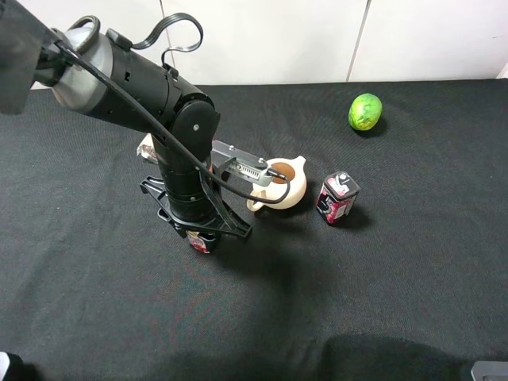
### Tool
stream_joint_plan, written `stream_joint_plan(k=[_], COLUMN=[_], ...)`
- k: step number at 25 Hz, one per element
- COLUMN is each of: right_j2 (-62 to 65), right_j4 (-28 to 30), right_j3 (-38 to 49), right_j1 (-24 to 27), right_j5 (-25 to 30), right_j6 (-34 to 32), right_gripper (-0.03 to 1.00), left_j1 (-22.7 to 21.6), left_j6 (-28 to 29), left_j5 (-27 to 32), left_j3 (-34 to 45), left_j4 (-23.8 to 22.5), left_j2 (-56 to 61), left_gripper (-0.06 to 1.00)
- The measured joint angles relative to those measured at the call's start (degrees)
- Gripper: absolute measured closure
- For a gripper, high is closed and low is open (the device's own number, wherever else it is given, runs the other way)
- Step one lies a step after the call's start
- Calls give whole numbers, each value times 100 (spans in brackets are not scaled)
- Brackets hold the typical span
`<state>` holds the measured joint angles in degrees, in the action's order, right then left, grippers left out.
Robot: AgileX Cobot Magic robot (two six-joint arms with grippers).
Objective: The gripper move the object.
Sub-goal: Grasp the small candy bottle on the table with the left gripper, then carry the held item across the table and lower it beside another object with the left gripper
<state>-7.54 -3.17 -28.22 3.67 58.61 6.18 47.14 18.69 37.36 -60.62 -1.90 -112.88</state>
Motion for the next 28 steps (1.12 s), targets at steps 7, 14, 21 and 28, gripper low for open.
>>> stream_joint_plan(k=[7,14,21,28], right_j2=[0,0,0,0], right_j4=[0,0,0,0], right_j3=[0,0,0,0], right_j1=[0,0,0,0], right_j5=[0,0,0,0], right_j6=[0,0,0,0], right_gripper=[27,27,27,27], left_j1=[0,-59,-117,-236], left_j6=[0,0,0,0], left_j5=[-4,31,77,583], left_j3=[0,-11,-44,-312], left_j4=[0,0,-2,-31], left_j2=[0,0,237,688], left_gripper=[44,44,44,44])
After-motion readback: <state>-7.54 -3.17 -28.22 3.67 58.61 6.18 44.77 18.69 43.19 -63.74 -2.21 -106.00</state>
